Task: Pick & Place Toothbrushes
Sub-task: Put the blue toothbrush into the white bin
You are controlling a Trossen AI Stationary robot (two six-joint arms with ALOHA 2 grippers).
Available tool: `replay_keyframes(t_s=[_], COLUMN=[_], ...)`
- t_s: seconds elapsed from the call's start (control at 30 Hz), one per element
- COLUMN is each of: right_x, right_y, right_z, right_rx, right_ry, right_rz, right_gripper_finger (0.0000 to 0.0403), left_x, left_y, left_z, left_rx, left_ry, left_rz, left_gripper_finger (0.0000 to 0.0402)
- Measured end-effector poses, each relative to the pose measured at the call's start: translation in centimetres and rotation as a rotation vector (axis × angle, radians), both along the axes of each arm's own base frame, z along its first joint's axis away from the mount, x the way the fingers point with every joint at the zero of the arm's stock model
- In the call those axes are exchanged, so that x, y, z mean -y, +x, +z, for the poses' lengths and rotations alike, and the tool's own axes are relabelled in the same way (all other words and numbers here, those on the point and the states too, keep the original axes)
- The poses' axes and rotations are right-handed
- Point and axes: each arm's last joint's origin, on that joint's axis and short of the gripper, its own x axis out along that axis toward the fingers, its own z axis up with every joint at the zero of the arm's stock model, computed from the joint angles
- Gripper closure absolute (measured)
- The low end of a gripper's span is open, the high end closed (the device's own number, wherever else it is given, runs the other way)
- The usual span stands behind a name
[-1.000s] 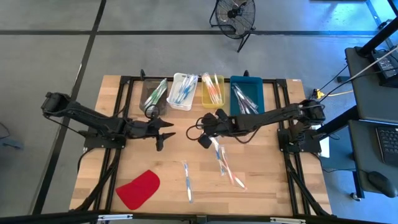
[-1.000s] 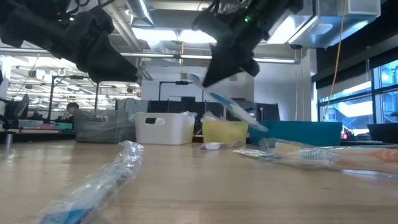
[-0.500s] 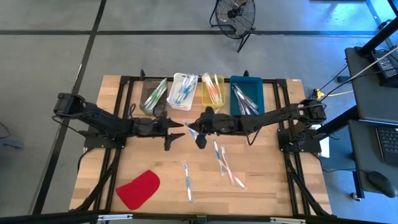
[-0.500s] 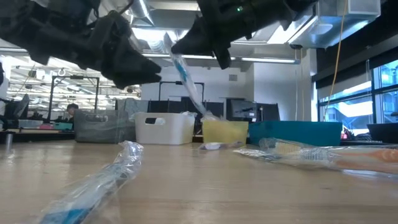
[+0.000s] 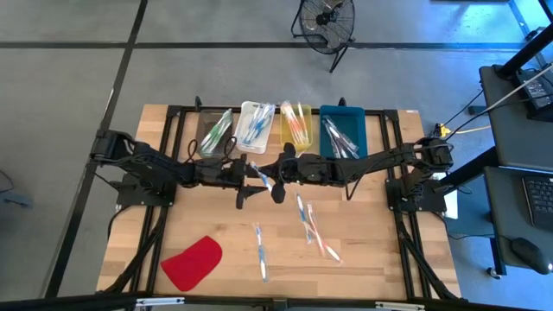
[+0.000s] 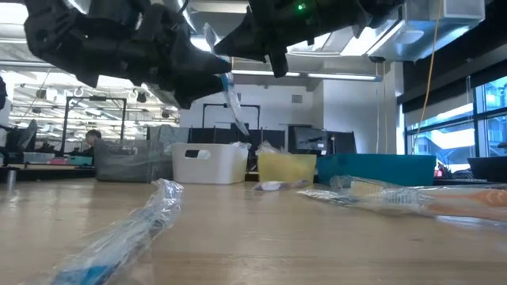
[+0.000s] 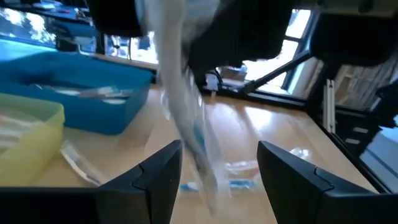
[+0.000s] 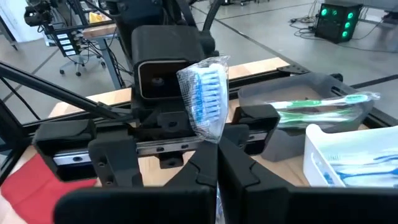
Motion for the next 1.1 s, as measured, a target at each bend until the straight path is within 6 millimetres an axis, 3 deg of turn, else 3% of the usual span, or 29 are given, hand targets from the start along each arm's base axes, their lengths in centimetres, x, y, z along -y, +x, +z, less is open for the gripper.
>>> replay_keyframes(t_s=[0.23,0.67,0.87,1.1], right_x=[0.1,0.8,0.8,1.2], right_y=[0.0,0.1,0.1,-0.7], right_z=[0.1,0.1,-0.1,0.0], right_rx=[0.009,0.009,-0.009,-0.091], right_ry=[-0.009,-0.008,-0.001,-0.019], right_rz=[0.000,-0.011,-0.001,-0.024], right_gripper_finger=[0.0401,0.0401,0.0384,0.0312], left_x=[-0.4,-0.5,-1.1,-2.1], left_y=[0.5,0.4,0.3,-0.1], left_z=[0.5,0.1,-0.1,0.0], left_rx=[0.017,-0.036,-0.052,-0.099], left_ry=[0.011,0.011,0.001,-0.058], left_rz=[0.027,0.027,0.044,0.029], left_gripper_finger=[0.0216,0.0384,0.0376,0.0383])
